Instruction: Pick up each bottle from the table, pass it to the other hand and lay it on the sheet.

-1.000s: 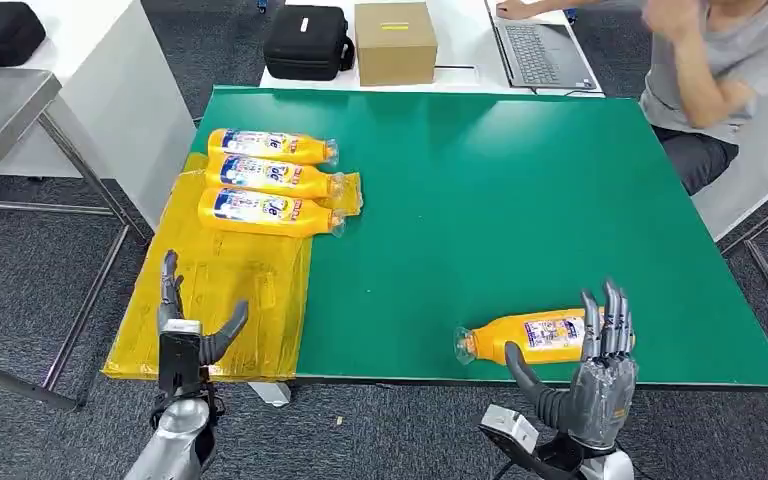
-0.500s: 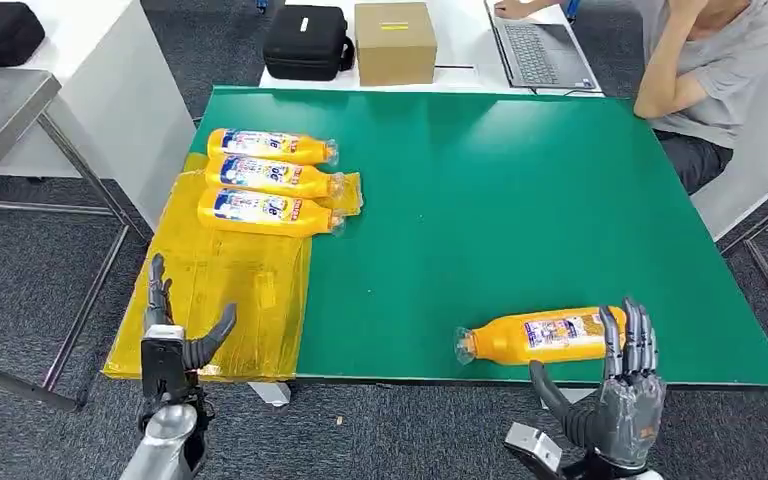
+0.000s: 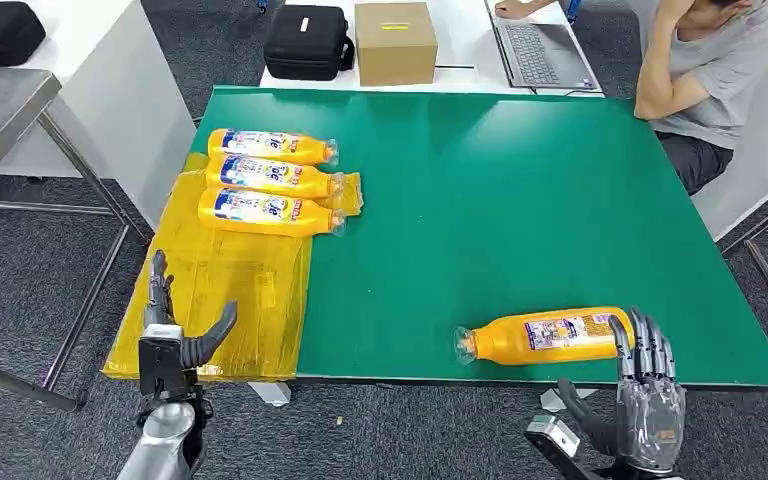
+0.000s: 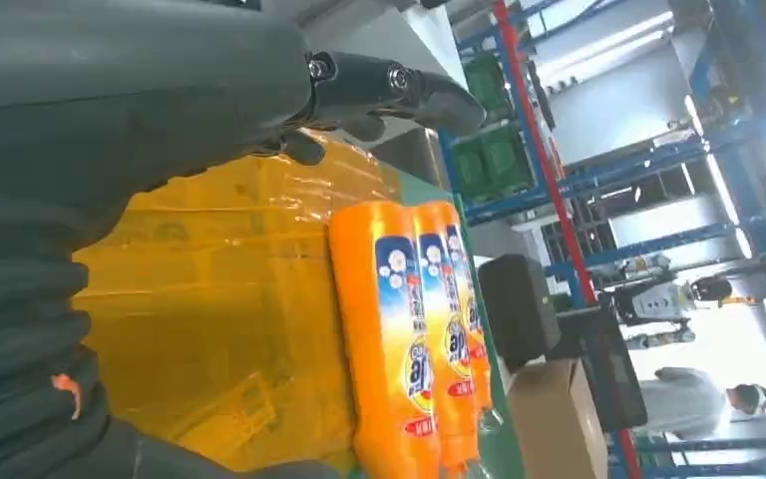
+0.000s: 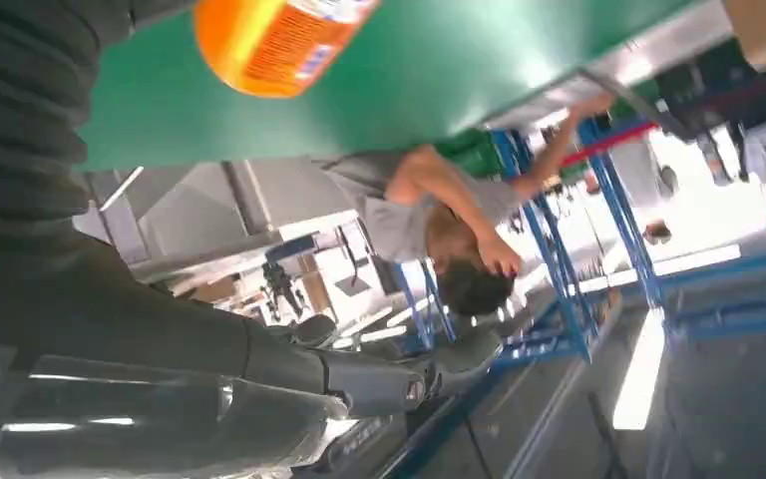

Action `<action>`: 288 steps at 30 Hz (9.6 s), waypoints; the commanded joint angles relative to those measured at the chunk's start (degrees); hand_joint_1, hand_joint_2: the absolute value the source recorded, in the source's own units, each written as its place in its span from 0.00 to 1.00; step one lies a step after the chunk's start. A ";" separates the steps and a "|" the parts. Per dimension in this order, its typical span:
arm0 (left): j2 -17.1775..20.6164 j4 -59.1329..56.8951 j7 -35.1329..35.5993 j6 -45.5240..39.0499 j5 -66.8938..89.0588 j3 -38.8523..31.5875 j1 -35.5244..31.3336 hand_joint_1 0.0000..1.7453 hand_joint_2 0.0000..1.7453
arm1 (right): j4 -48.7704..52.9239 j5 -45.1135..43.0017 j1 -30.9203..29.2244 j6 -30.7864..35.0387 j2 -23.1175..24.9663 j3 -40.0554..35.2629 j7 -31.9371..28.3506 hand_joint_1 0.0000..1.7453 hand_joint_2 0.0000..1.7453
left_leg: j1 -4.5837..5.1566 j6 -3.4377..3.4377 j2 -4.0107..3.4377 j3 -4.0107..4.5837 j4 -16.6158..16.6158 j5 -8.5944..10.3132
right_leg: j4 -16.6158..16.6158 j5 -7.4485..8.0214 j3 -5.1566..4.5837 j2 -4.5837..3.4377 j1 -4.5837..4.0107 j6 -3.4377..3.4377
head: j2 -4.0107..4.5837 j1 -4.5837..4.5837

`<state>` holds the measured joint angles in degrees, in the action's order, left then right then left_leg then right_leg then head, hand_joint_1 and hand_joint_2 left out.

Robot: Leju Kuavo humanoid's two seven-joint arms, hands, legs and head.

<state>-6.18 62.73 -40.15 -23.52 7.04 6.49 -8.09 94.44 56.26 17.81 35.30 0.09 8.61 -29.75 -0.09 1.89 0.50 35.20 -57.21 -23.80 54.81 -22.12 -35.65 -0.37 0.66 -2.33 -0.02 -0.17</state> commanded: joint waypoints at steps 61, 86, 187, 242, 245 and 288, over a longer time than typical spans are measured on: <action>-2.09 -12.06 0.15 -1.02 -3.47 10.86 -10.65 0.00 1.00 | -39.15 -0.36 -18.81 4.70 -8.24 5.62 -9.54 0.00 1.00 | 0.00 -0.06 -0.09 -0.31 0.02 -0.13 | 0.00 -0.10 0.30 -0.01 -0.02 0.06 | 0.02 -0.02; -2.50 -12.49 0.15 -1.31 -3.76 12.05 -11.25 0.00 1.00 | -34.95 -0.27 -18.97 4.70 -6.01 8.93 -10.15 0.00 1.00 | 0.00 -0.05 -0.08 -0.22 0.02 -0.09 | 0.00 -0.06 0.21 -0.01 -0.02 0.05 | 0.00 -0.04; -4.11 -18.67 0.15 1.05 -5.31 14.36 -16.33 0.00 1.00 | -70.48 11.52 -31.76 -6.20 -15.54 -4.35 1.14 0.00 1.00 | -0.09 0.34 0.14 -1.94 0.14 -0.29 | -0.90 -0.29 1.66 0.23 -0.13 0.02 | 0.02 -0.02; -4.51 -20.04 0.15 -0.22 -4.68 18.71 -16.88 0.00 1.00 | -64.79 0.88 -31.34 2.02 -12.32 -13.11 -10.25 0.00 1.00 | -0.47 0.40 -0.34 -2.01 0.09 -0.72 | -1.14 -0.14 2.40 -0.39 -0.51 -0.21 | 0.00 -0.02; -4.41 -20.11 0.15 0.04 -4.89 18.58 -16.75 0.00 1.00 | -63.53 -2.81 -31.52 -0.27 -12.82 -14.80 -10.25 0.00 1.00 | -0.45 0.39 -0.36 -1.96 0.10 -0.72 | -1.09 -0.17 2.34 -0.38 -0.49 -0.20 | 0.02 0.00; -6.09 -22.18 0.15 2.39 -4.52 19.28 -19.22 0.00 1.00 | -64.24 -11.61 -33.36 -28.19 -22.38 -25.85 -10.25 1.00 1.00 | -0.50 0.45 0.25 -2.75 0.16 -0.83 | -1.37 -0.69 2.81 0.23 -0.55 -0.20 | 0.00 0.02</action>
<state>-12.46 43.98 -40.15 -20.50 2.16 24.33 -25.29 28.44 53.26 -23.66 12.20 -24.22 -17.14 -39.47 -0.61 2.42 0.31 32.15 -57.18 -24.82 53.55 -22.82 -32.67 -0.67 0.09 -2.60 -0.02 -0.15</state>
